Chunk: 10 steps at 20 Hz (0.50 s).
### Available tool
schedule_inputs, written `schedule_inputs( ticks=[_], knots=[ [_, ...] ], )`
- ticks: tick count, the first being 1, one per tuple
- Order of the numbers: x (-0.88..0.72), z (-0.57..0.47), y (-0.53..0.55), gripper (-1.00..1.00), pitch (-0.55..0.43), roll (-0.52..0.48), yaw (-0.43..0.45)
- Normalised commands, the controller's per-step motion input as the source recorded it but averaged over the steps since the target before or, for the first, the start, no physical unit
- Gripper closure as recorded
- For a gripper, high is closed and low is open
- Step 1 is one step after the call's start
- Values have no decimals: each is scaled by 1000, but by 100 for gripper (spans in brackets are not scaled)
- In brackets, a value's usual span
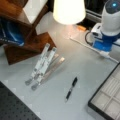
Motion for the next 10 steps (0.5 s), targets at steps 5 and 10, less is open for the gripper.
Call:
schedule_inputs(
  ticks=[5, 10],
  knots=[
    [-1000, -623, -314, 100, -729, 115, -4],
    [-1000, -485, -48, 100, -714, 90, -77]
  ],
)
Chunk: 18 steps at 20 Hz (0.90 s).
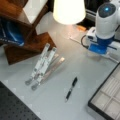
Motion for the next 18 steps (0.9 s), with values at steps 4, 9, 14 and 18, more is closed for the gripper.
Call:
schedule_inputs(
  ticks=[4, 9, 14, 18],
  knots=[
    [-1000, -425, 83, 100, -698, 81, -104],
    [-1000, -410, 81, 100, -681, 84, -134],
    [-1000, -262, 31, 100, -625, 74, -161],
    [-1000, -159, 20, 100, -569, 84, -187]
  ],
)
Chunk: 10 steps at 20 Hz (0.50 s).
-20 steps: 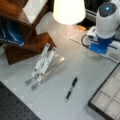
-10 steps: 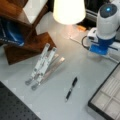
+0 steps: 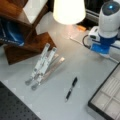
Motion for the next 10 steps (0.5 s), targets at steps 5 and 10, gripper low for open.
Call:
schedule_inputs(
  ticks=[5, 10],
  knots=[
    [-1000, -196, 61, 100, -539, 101, -227],
    [-1000, -367, 76, 100, -548, 109, -241]
  ],
)
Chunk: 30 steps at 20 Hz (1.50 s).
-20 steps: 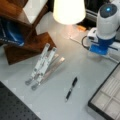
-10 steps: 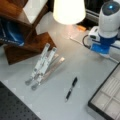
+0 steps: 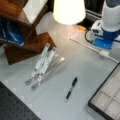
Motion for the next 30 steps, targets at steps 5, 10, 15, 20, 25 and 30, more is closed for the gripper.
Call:
schedule_inputs(
  ticks=[5, 10, 15, 20, 25, 30],
  knots=[
    [-1000, -541, 33, 100, -575, 130, -241],
    [-1000, -648, -16, 100, -638, 119, -232],
    [-1000, -580, -83, 100, -704, 103, -226],
    [-1000, -547, -153, 100, -736, 91, -202],
    [-1000, -574, -205, 100, -730, 63, -172],
    [-1000, -573, -228, 100, -715, 49, -152]
  ],
)
